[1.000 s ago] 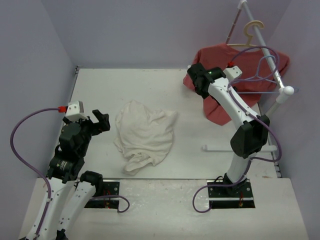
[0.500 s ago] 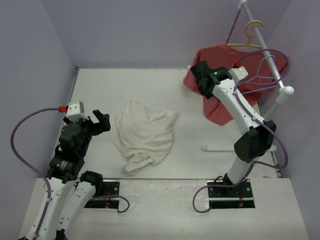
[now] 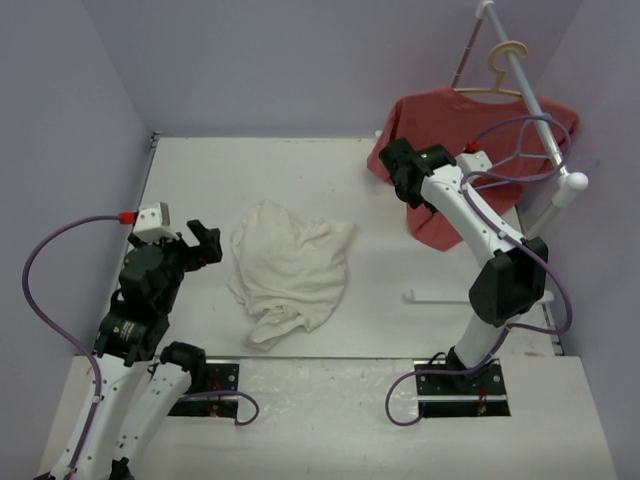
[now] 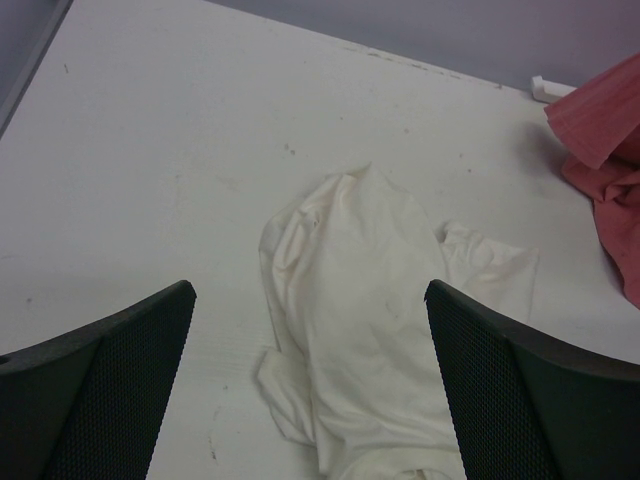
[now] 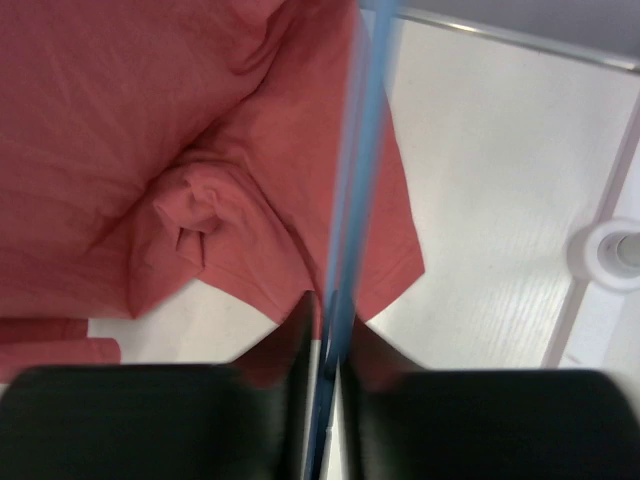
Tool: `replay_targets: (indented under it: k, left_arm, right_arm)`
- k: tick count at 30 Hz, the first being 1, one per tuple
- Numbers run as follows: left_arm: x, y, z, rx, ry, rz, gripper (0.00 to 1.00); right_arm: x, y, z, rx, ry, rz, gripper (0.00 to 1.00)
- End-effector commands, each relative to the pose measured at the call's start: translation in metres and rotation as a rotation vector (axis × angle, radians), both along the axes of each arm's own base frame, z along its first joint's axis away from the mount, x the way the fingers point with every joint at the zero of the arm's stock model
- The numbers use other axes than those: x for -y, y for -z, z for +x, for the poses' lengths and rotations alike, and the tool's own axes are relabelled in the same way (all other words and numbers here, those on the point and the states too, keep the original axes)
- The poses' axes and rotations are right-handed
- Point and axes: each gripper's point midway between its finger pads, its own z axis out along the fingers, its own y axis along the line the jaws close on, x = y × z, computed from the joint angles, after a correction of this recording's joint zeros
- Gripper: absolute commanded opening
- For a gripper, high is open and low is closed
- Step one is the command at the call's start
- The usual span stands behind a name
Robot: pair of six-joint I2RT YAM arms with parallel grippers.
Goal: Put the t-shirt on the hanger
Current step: Pick up the hanger from the clothesline.
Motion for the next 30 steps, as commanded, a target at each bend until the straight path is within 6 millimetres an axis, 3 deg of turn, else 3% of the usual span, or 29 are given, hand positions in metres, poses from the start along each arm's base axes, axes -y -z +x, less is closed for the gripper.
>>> replay_targets:
  k: [1,12,18,26,30]
  left_arm:
    - [0.004,-0.006,0.004,0.033,0.021,0.008,1.00]
    - [0.004,-0.007,0.004,0.034,0.021,0.008,1.00]
    - [0.004,-0.007,0.004,0.036,0.018,0.009,1.00]
    - [0.002,-0.008,0.003,0.042,0.012,0.007,1.00]
    - [0.002,-0.009,0.002,0.045,0.013,0.006,1.00]
  right_arm:
    - [0.019,-0.015,-0.029,-0.016,0.053,-0.042,0.01]
    - [0.017,-0.024,-0.030,0.003,0.041,-0.025,0.00]
    - [0.008,-0.039,-0.032,0.022,0.000,0.004,0.00]
    - [-0.038,-0.064,-0.024,0.047,-0.156,-0.018,0.00]
    - [-0.059,-0.064,-0.026,0.030,-0.233,-0.061,0.00]
